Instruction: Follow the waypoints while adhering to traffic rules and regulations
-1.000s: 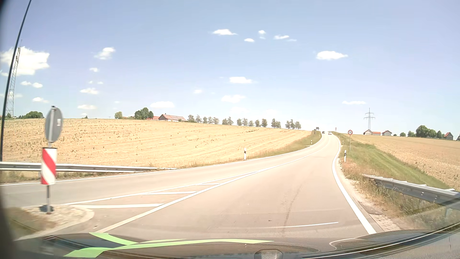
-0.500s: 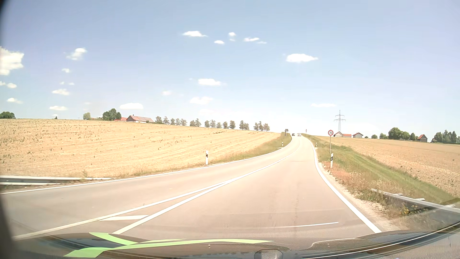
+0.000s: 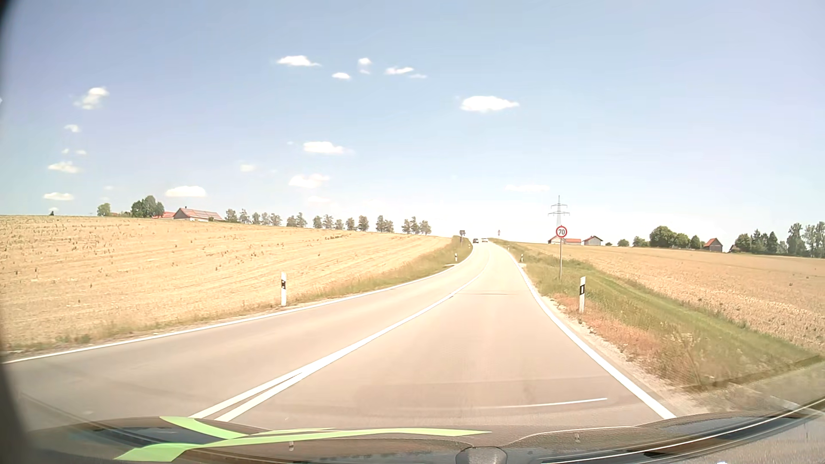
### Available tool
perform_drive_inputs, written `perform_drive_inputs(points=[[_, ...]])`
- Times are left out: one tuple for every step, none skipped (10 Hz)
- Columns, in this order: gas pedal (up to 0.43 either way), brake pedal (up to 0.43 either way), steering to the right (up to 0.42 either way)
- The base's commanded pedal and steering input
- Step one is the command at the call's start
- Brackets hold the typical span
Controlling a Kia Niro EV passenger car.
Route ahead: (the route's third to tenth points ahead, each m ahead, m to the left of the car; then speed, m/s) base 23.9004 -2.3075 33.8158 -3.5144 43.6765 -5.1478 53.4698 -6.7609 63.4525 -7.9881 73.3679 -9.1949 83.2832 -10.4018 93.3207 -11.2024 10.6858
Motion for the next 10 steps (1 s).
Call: perform_drive_inputs(points=[[0.370,0.000,0.069],[0.370,0.000,0.064],[0.370,0.000,0.060],[0.370,0.000,0.056],[0.370,0.000,0.054],[0.378,0.000,0.053],[0.378,0.000,0.051],[0.378,0.000,0.044],[0.378,0.000,0.033],[0.390,0.000,0.020]])
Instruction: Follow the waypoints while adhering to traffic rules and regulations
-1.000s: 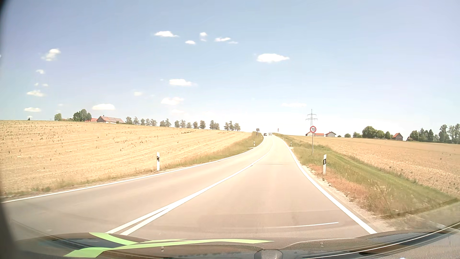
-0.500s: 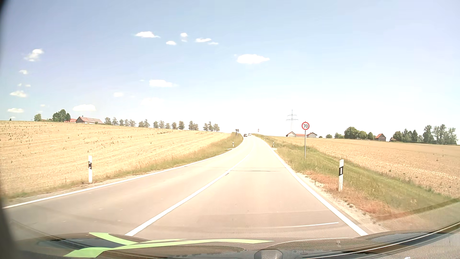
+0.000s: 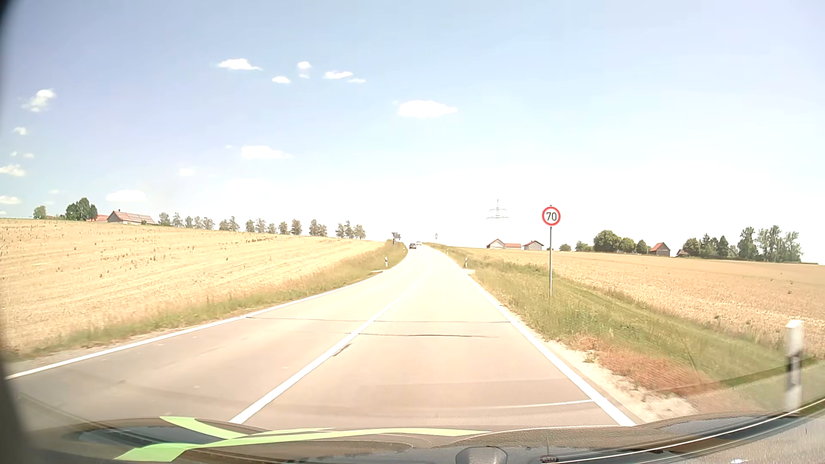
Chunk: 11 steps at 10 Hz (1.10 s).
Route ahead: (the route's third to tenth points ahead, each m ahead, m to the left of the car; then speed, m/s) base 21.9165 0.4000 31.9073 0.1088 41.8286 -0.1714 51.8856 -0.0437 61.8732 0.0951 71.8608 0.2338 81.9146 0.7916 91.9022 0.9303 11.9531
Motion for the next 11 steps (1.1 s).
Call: perform_drive_inputs(points=[[0.409,0.000,0.012],[0.409,0.000,0.009],[0.421,0.000,0.006],[0.421,0.000,0.004],[0.421,0.000,0.004],[0.421,0.000,0.004],[0.429,0.000,0.004],[0.429,0.000,0.003],[0.429,0.000,0.004],[0.429,0.000,0.004],[0.429,0.000,0.004]])
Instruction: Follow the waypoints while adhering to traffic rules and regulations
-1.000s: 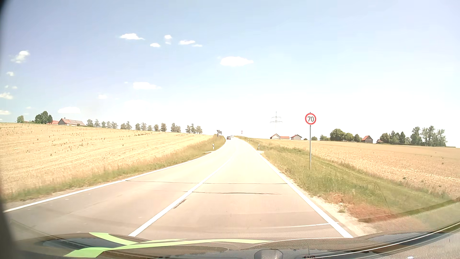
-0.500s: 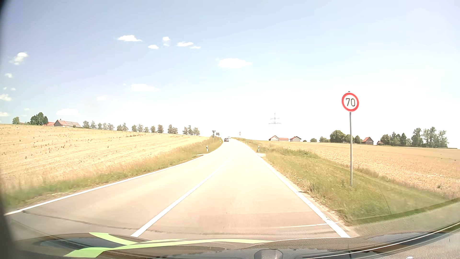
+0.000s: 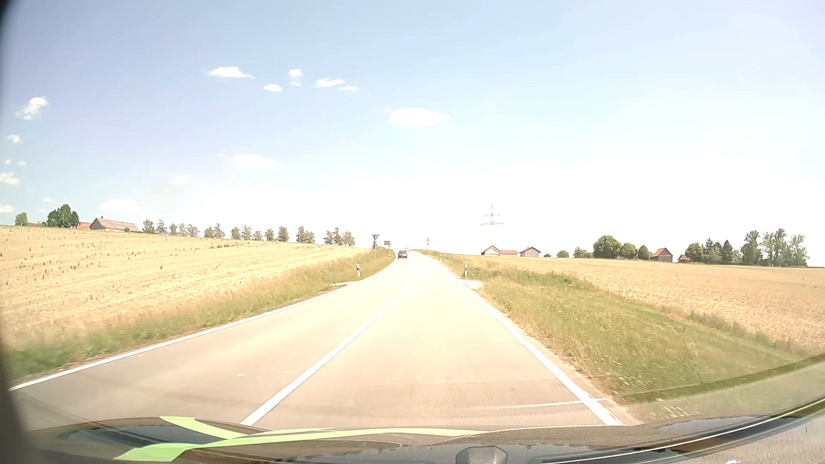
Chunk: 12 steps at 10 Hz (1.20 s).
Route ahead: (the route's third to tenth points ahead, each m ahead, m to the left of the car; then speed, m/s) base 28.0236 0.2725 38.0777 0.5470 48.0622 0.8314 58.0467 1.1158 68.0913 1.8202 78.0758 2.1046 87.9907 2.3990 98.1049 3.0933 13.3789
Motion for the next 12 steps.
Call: perform_drive_inputs(points=[[0.429,0.000,0.004],[0.421,0.000,0.003],[0.409,0.000,0.003],[0.409,0.000,0.001],[0.409,0.000,-0.003],[0.421,0.000,-0.004],[0.429,0.000,-0.004],[0.449,0.000,-0.004],[0.461,0.000,-0.004],[0.461,0.000,-0.004],[0.469,0.000,-0.005],[0.469,0.000,-0.005]])
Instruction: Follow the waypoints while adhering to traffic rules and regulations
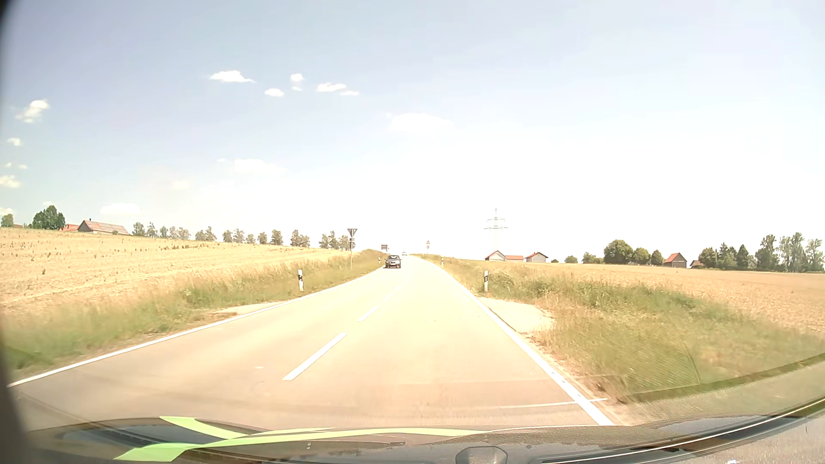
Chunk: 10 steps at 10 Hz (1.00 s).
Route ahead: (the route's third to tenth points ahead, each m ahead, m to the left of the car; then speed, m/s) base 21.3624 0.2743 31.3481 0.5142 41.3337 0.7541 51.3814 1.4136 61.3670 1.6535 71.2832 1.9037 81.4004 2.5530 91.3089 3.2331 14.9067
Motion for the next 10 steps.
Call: perform_drive_inputs(points=[[0.469,0.000,-0.005],[0.469,0.000,-0.005],[0.469,0.000,-0.005],[0.449,0.000,-0.006],[0.441,0.000,-0.006],[0.441,0.000,-0.006],[0.441,0.000,-0.005],[0.429,0.000,-0.005],[0.398,0.000,-0.005],[0.378,0.000,-0.005]])
